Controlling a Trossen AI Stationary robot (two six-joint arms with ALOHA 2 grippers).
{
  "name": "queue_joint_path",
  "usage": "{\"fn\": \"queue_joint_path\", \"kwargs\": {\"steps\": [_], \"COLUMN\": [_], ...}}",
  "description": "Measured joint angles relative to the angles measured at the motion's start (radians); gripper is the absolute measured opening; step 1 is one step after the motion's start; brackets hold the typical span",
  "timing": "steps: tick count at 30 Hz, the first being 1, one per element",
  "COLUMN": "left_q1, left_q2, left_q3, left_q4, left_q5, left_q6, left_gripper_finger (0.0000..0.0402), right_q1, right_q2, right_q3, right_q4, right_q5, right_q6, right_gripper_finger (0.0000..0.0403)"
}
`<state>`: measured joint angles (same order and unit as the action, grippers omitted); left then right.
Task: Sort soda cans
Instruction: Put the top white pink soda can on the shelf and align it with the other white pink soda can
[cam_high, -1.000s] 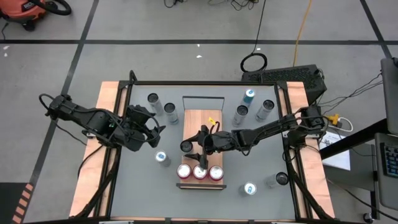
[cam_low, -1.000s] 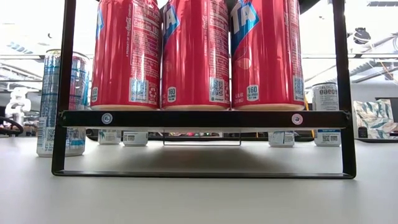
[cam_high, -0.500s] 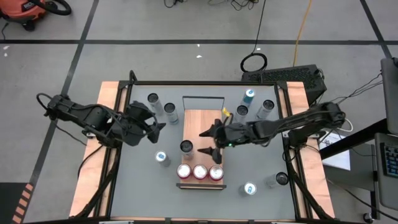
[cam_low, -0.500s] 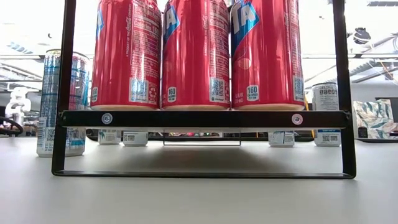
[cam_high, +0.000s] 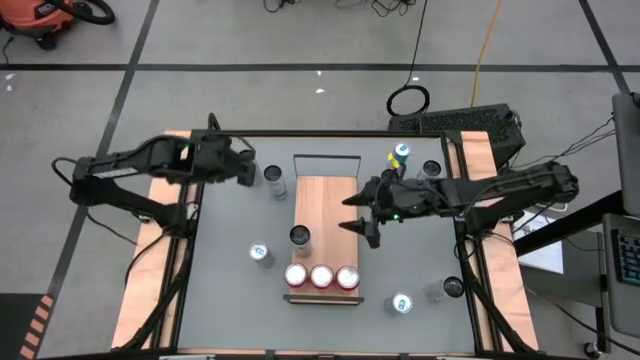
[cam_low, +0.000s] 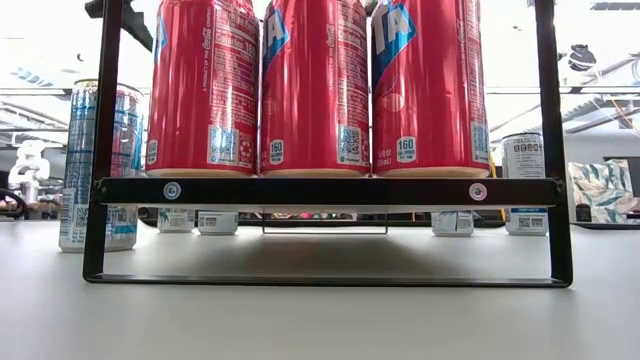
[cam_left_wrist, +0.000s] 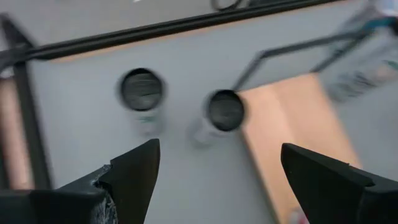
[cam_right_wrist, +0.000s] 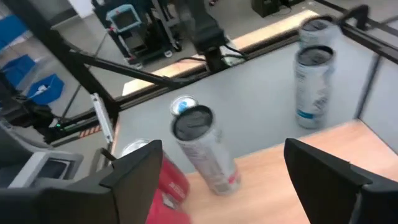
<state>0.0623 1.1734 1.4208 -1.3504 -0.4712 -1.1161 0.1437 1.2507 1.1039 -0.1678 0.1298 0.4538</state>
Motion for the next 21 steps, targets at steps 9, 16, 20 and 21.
{"fn": "queue_joint_path", "kwargs": {"steps": [9, 16, 20, 21], "left_q1": [0.280, 0.395, 0.433, 0.440], "left_q2": [0.040, 0.121, 0.178, 0.191], "left_q3": [-0.001, -0.002, -0.002, -0.002], "left_q4": [-0.028, -0.015, -0.005, 0.004], "left_q5": [0.124, 0.190, 0.259, 0.275], "left_q6": [0.114, 0.176, 0.237, 0.244], "left_gripper_finger": [0.0333, 0.0342, 0.0369, 0.0377], "right_q1": [-0.130, -0.287, -0.357, -0.370], "right_q2": [-0.047, -0.053, -0.053, -0.053], "right_q3": [0.000, 0.000, 0.000, 0.000], "right_q4": [-0.056, -0.059, -0.056, -0.057], "right_q5": [-0.028, -0.246, -0.343, -0.360], "right_q6": [0.031, 0.020, -0.021, -0.030], "right_gripper_finger": [0.0311, 0.0308, 0.0299, 0.0297]}}
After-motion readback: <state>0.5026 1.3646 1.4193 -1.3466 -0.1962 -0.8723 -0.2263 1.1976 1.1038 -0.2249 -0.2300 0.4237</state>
